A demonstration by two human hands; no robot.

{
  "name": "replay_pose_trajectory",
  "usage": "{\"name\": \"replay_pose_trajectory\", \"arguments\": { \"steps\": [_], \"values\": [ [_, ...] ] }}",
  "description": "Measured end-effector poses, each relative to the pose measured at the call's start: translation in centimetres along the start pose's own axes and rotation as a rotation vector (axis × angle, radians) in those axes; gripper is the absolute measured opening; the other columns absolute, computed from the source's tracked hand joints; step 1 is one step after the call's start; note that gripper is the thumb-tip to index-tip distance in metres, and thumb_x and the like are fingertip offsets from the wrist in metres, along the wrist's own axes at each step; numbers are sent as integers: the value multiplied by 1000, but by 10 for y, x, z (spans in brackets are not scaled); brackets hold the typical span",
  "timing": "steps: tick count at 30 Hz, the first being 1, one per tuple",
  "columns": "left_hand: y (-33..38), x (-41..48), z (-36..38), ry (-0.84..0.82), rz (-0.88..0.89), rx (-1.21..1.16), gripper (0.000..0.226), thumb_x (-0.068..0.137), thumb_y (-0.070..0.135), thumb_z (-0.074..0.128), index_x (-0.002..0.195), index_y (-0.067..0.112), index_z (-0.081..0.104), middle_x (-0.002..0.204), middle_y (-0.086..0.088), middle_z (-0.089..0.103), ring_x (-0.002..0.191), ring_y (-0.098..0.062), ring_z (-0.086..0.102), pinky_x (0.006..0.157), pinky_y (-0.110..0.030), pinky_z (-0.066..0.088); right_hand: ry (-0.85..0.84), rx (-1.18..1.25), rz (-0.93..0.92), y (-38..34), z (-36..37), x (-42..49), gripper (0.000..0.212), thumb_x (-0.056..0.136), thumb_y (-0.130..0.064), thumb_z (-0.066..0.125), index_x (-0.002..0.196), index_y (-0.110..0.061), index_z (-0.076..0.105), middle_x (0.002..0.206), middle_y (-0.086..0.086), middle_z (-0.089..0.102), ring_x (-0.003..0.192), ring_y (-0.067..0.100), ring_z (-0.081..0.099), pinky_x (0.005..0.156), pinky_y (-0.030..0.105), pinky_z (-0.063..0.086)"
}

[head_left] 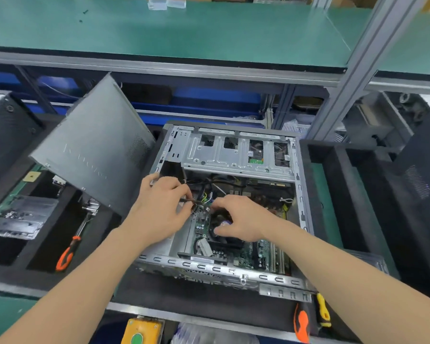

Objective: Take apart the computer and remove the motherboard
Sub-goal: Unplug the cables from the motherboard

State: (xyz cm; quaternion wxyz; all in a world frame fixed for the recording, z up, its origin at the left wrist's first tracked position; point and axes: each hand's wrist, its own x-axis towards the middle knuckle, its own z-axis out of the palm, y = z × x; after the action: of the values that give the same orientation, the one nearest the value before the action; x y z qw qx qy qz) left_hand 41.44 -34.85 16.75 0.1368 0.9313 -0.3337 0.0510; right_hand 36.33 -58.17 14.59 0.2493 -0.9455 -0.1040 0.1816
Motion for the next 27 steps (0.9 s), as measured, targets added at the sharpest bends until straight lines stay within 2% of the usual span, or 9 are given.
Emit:
{"name": "replay_pose_trajectory", "arguments": {
  "steps": [4, 8, 10, 14, 17, 19, 21, 23, 27],
  "values": [
    [2, 0, 5, 8, 10, 83, 26, 98, 45, 48, 98, 36, 72, 102, 18, 58, 113, -9, 56, 114, -46, 24, 40, 26, -17, 0, -4, -3, 37, 96, -36, 66, 131, -27, 62, 132, -4, 63, 121, 17, 57, 100, 33, 46],
    [2, -1, 4, 56, 0, 20, 39, 102, 54, 44, 87, 36, 75, 105, 20, 58, 108, 0, 53, 113, -43, 26, 50, 56, 19, 0, -17, -11, 27, 98, -36, 62, 124, -29, 66, 124, -4, 67, 112, 18, 62, 90, 32, 49],
    [5, -1, 0, 140, -42, -97, 36, 101, 48, 54, 76, 31, 73, 100, 18, 62, 101, -2, 57, 109, -42, 33, 48, 61, 43, -1, -23, -18, 25, 99, -37, 61, 121, -28, 67, 121, -4, 68, 108, 17, 63, 91, 33, 51],
    [1, -3, -13, 310, -148, -429, 37, 90, 19, 75, 57, 23, 57, 89, 11, 67, 90, -2, 64, 86, -28, 49, 86, 100, 101, -6, -32, -38, 22, 99, -37, 61, 118, -28, 69, 117, -7, 69, 105, 15, 64, 92, 32, 52],
    [-9, -9, -19, 149, -176, -455, 25, 78, 8, 78, 74, 24, 59, 109, 10, 59, 100, -4, 60, 90, -29, 46, 118, 129, 159, -9, -36, -54, 17, 99, -38, 60, 111, -32, 70, 113, -10, 68, 103, 12, 63, 89, 31, 51],
    [-14, -7, -23, 15, -204, -441, 34, 76, 5, 71, 97, 29, 59, 120, 11, 49, 108, -16, 56, 97, -36, 44, 145, 144, 199, -12, -37, -64, 13, 99, -40, 60, 107, -36, 69, 111, -13, 68, 100, 9, 63, 83, 28, 48],
    [-19, -2, -28, -50, -242, -335, 45, 76, 6, 66, 113, 32, 60, 124, 11, 45, 115, -18, 52, 103, -38, 36, 173, 158, 237, -16, -37, -71, 12, 99, -41, 61, 106, -35, 70, 107, -14, 69, 96, 8, 63, 80, 27, 48],
    [-23, 3, -31, -79, -234, -213, 44, 77, 8, 65, 115, 31, 64, 124, 9, 46, 120, -17, 47, 101, -37, 28, 201, 183, 276, -21, -35, -78, 13, 99, -42, 62, 106, -35, 70, 103, -15, 69, 95, 9, 64, 80, 28, 50],
    [-26, 9, -33, -64, -187, -182, 38, 82, 8, 60, 113, 29, 68, 123, 6, 51, 119, -20, 49, 107, -42, 31, 294, 203, 346, -27, -30, -93, 12, 99, -41, 61, 104, -36, 70, 96, -15, 70, 90, 13, 67, 69, 24, 51]
  ]
}}
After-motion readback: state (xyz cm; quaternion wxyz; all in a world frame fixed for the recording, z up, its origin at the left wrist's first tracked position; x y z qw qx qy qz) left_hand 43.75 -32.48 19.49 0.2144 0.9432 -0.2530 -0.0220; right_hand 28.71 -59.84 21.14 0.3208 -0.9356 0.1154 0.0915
